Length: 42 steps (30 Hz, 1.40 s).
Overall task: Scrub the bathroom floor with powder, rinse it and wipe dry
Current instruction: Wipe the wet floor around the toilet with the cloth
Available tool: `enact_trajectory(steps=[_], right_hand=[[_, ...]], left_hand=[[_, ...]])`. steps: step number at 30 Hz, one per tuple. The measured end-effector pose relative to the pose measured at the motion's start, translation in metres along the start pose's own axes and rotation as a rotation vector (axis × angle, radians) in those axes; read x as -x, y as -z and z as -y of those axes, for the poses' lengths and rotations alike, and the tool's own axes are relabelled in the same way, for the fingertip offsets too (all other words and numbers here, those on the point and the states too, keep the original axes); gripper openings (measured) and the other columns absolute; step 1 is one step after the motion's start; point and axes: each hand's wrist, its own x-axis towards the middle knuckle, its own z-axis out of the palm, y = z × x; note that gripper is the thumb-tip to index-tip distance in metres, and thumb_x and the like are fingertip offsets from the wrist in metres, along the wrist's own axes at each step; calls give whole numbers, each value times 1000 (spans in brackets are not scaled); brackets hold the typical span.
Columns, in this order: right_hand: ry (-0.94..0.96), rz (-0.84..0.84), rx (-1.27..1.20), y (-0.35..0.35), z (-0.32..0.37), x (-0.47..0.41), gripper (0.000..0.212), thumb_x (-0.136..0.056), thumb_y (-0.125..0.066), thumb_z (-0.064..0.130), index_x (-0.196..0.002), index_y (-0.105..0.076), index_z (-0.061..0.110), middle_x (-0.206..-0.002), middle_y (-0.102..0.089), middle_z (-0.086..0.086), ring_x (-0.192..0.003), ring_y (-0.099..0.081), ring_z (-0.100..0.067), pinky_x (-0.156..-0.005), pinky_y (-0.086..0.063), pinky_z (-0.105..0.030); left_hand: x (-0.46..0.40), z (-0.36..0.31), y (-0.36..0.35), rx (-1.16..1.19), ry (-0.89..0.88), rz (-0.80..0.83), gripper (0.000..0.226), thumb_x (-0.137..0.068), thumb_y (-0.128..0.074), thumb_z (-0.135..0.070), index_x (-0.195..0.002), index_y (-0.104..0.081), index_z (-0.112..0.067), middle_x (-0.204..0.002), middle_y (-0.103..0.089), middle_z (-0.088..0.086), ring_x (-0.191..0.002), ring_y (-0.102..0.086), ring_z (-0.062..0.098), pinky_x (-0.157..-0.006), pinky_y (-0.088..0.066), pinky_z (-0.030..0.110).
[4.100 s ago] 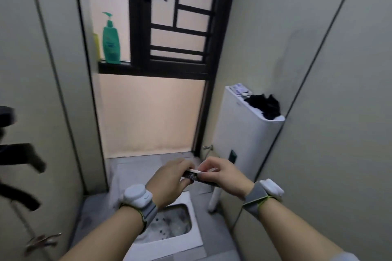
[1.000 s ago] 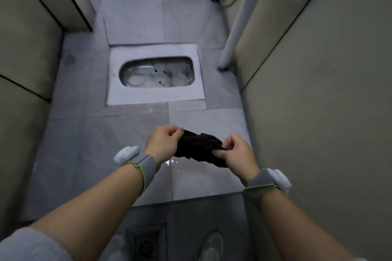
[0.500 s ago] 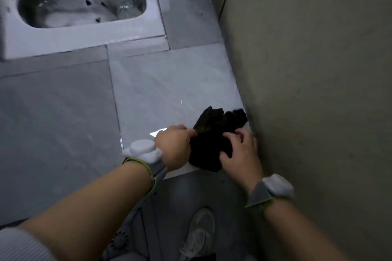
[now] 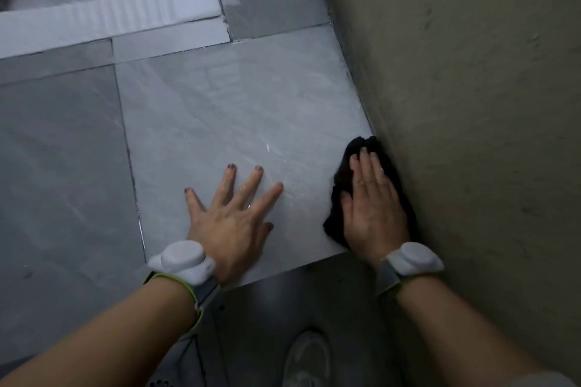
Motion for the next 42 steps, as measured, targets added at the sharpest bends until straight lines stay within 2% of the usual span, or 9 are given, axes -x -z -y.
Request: enact_trajectory(steps=[5,8,12,19,22,26,33,39,42], right_hand=[[-400,-124,-152,-8,98,-32,68,-93,-38,39,-148,-31,-2,-156,-25,-21,-146,-20,-34,-117,-20,-51],[53,-12,-99,-12,139,-21,70,-94,-36,42,-150,-26,0,-159,-17,-20,-149,-10,-31,-120,-11,-48],[395,-4,-3,-7,77,-37,64,-93,-38,33,-148,-32,2,-157,-26,-16,-147,-21,-29,-117,-23,-48],[-374,-185,-43,-14,101,-152,69,-90,-36,34,-144,-31,-8,-152,-30,-28,-142,-27,-40,-114,-25,-52],[131,-150,-40,-29,191,-146,71,-92,-35,40,-145,-32,-8,-152,-28,-28,-144,-23,-39,-116,-22,-51],[690,-43,26,-17,148,-158,63,-91,-39,33,-143,-40,-2,-151,-36,-20,-142,-32,-32,-117,-23,-44],[-282,-144,-10,-15,163,-264,65,-95,-31,34,-148,-25,-3,-156,-25,-21,-145,-21,-34,-116,-20,-47],[703,2,61,-25,265,-241,64,-92,-28,37,-148,-34,7,-156,-31,-10,-146,-25,-24,-119,-20,-43],[711,-9,89,-17,205,-247,60,-92,-33,31,-147,-36,5,-154,-35,-15,-143,-32,-29,-117,-24,-45]], left_hand=[[0,4,4,69,30,-44,65,-89,-38,-49,-148,-9,-47,-159,-3,-19,-148,0,14,-105,-19,65],[-1,27,22,259,99,-150,61,-80,-28,-42,-139,-40,-35,-151,-35,-12,-139,-32,12,-99,-32,43],[-21,84,36,154,30,-204,66,-82,-21,-46,-143,-40,-29,-151,-38,1,-140,-34,25,-106,-29,52],[-49,134,38,212,238,-226,68,-87,-17,-51,-152,-14,-30,-161,-7,-8,-148,-4,14,-117,-13,46],[-49,159,37,211,244,-296,69,-86,-19,-48,-152,-19,-26,-160,-14,-4,-148,-10,17,-117,-17,46],[-55,196,37,126,321,-264,68,-89,-13,-56,-152,-10,-31,-161,-3,-8,-148,-1,15,-118,-10,50],[-60,219,18,118,331,-194,71,-81,3,-61,-145,22,-36,-147,33,-20,-138,30,5,-114,14,50],[-48,246,31,274,177,-273,81,-78,-1,-61,-152,-3,-30,-160,5,-13,-145,10,4,-117,1,34],[-19,285,33,215,230,-239,81,-79,-8,-67,-152,-3,-33,-160,6,-9,-146,10,9,-117,-1,38]])
